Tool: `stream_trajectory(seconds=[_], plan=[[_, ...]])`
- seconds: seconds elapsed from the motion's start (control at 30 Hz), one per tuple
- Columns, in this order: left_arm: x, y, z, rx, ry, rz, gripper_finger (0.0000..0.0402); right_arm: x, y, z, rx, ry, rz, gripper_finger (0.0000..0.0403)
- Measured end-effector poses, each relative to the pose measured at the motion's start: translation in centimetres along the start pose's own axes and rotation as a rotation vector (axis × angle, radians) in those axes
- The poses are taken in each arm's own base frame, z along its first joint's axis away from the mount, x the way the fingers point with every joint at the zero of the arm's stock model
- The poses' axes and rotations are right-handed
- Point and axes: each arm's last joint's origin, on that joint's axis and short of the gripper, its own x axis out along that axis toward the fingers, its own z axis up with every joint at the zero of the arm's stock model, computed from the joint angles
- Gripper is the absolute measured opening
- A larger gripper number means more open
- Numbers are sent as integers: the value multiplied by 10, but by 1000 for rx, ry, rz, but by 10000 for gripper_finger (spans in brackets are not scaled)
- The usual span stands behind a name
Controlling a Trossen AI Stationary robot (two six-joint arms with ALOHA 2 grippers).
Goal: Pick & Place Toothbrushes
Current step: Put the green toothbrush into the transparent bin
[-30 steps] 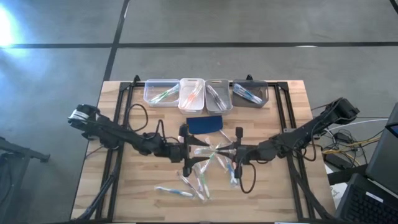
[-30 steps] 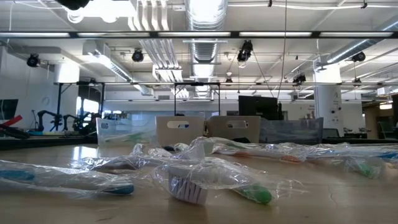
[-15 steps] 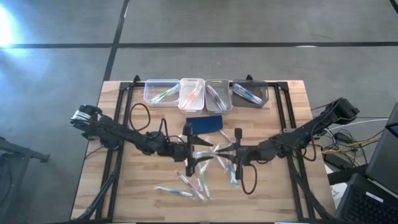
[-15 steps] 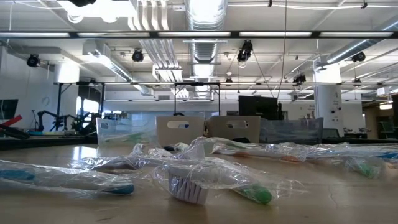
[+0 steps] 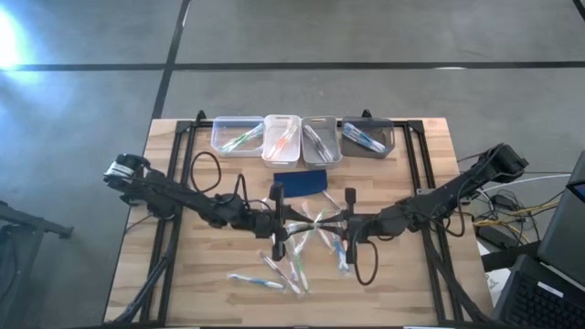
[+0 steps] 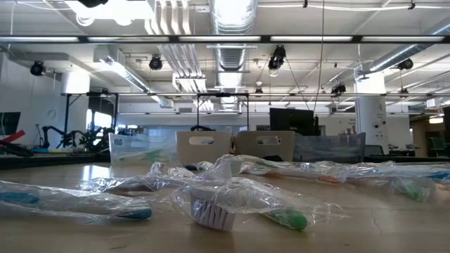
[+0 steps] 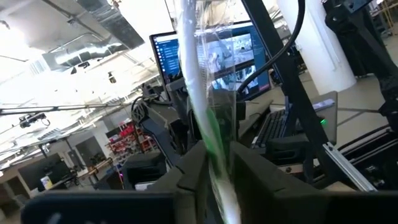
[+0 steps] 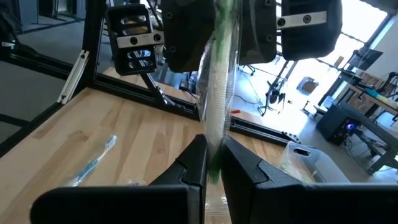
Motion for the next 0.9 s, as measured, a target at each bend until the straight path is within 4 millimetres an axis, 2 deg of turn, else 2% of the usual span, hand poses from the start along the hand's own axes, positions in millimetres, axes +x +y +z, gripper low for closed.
stream_trajectory(seconds=[0.2,0.43,0.6,0.9], plan=[[0,-2,-1,-7,10,-17,21,0,0,0,35,5,-5,44],[-1,1,1,14,62,3,31,0,0,-2,59,23,-2,111],[-11,12,11,35,200,47,27,-6,-4,-2,95,63,-3,159],[-44,49,42,129,484,385,26,-10,-5,-5,119,105,6,206]])
